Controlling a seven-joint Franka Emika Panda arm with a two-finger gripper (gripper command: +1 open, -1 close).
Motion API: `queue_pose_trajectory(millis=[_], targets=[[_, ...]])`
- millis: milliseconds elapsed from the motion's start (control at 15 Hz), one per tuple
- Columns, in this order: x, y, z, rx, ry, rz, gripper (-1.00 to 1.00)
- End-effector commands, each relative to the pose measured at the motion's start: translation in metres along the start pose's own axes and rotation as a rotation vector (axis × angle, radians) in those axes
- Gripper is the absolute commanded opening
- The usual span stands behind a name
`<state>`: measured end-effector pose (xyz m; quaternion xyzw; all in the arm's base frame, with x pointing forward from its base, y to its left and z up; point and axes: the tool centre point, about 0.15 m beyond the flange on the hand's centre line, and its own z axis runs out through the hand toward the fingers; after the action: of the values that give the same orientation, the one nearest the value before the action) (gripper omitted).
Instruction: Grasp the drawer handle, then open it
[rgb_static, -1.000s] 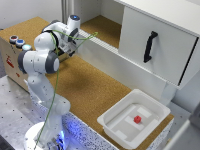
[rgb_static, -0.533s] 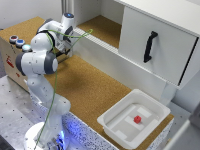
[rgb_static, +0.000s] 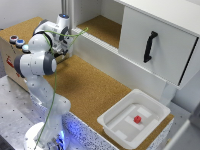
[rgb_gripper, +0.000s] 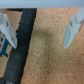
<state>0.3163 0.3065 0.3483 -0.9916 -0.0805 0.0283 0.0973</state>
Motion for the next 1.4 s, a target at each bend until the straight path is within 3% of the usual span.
queue_pose_trajectory(millis=[0, 333, 400, 667, 800, 933, 1333], targets=[[0.004, -0.008, 0.027, 0.065, 0.063, 0.034, 1.0], [0.018, -0.032, 0.024, 0.075, 0.098, 0.064, 1.0], [0.021, -0.037, 0.025, 0.053, 0.103, 0.068, 1.0], [0.029, -0.037, 0.033, 0.064, 0.096, 0.156, 1.0], [0.027, -0.034, 0.038, 0.101, 0.082, 0.186, 1.0], [0.025, -0.027, 0.049, 0.186, 0.063, 0.214, 1.0], [0.029, -0.024, 0.058, 0.318, 0.075, 0.224, 1.0]])
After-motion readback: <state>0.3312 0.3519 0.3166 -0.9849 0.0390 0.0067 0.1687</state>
